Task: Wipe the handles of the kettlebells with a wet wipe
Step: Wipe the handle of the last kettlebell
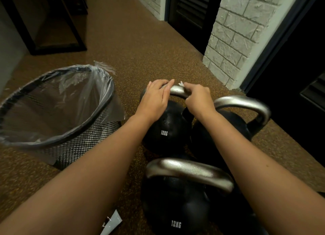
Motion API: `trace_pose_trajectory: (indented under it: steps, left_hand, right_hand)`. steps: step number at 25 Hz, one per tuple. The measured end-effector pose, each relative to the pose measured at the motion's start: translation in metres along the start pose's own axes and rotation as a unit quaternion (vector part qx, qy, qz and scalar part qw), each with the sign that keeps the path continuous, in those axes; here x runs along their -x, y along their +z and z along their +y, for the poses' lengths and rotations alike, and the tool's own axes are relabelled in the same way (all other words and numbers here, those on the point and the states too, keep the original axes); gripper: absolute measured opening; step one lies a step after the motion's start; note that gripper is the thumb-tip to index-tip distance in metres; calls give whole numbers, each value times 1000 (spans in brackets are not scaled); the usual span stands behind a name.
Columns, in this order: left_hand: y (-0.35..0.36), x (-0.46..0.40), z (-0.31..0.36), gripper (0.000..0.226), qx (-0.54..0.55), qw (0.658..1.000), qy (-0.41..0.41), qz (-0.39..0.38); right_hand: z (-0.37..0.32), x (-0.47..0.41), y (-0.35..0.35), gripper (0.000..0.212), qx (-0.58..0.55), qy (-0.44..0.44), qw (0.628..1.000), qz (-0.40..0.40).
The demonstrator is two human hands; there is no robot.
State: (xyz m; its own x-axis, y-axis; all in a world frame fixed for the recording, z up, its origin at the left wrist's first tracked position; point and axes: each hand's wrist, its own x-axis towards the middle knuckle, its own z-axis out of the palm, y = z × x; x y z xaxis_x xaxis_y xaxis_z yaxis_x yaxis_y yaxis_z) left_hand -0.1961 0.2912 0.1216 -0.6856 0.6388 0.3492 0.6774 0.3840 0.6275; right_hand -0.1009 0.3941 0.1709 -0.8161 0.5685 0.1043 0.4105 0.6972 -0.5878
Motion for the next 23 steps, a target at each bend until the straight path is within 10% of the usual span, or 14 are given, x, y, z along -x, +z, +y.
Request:
trace_pose_trajectory:
  steps: [23]
  left_hand:
    - [-20,6,-7,45,32,996,-85,21]
  right_hand:
    - [20,9,10,68,185,-185,964,-51]
